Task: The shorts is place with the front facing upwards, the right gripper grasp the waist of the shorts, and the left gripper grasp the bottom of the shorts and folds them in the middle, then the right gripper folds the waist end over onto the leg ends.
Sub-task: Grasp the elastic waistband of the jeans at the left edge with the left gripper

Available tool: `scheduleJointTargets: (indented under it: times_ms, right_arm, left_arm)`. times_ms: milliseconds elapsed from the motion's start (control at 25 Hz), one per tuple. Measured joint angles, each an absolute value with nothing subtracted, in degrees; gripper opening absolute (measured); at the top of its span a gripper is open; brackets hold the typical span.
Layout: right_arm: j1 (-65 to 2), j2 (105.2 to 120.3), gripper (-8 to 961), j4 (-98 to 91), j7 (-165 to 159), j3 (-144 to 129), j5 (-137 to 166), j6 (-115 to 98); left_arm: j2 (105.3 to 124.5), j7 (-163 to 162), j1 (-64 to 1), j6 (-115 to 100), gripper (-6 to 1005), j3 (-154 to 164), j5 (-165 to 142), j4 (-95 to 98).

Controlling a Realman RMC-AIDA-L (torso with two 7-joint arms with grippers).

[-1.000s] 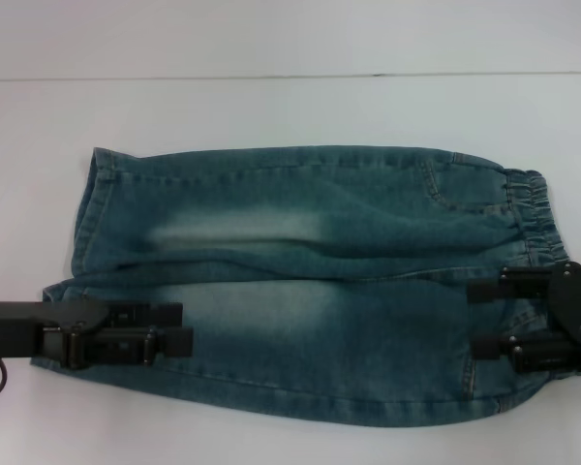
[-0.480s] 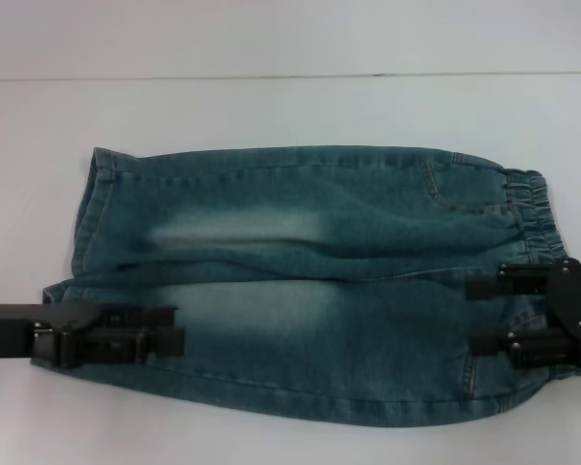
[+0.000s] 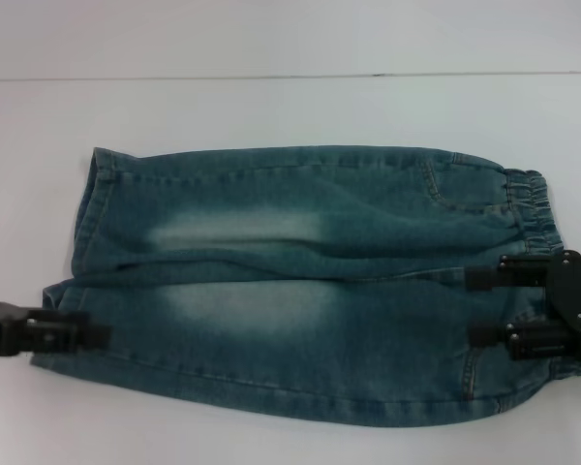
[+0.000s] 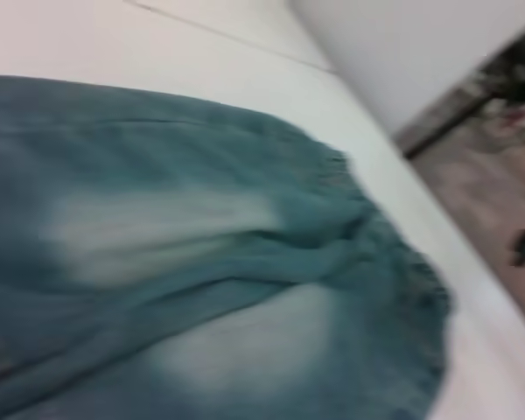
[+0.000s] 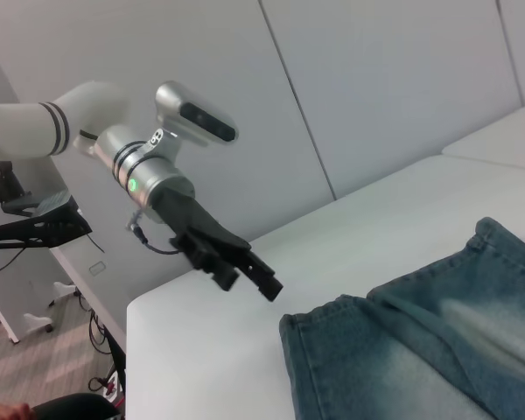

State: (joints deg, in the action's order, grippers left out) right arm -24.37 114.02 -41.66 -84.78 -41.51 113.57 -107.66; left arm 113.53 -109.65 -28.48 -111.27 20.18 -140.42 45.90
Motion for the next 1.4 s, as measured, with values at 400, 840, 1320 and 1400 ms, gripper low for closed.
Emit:
scheduleJointTargets:
  times_ms: [400,840,1320,1400]
  right_arm:
    - [-24.87,114.17,793,-41.66,-84.72,-41.48,113.71,-106.45]
    - [-24.8,114.22,793,-41.66,-84.72,-41.48,113.74,-106.24]
    - [-24.73,114.36,792,-41.66,-84.72,-41.48,113.71,-106.26]
    - [-24.65,114.41,793,-41.66,-84.71,-41.48,113.69,-106.26]
  left_arm:
    - [113.09,-112.0,-29.28,-103.24,792,19.63,-146.95,46.75]
    - [113.27,-112.39,-29.54,-98.79,793,19.82,-149.94,46.52]
    - [113.78,-112.41,-29.35,-97.42,792,19.84,-150.08,45.79]
    - [113.9,-112.41,-29.31,-97.34,793,20.33,-150.17,45.78]
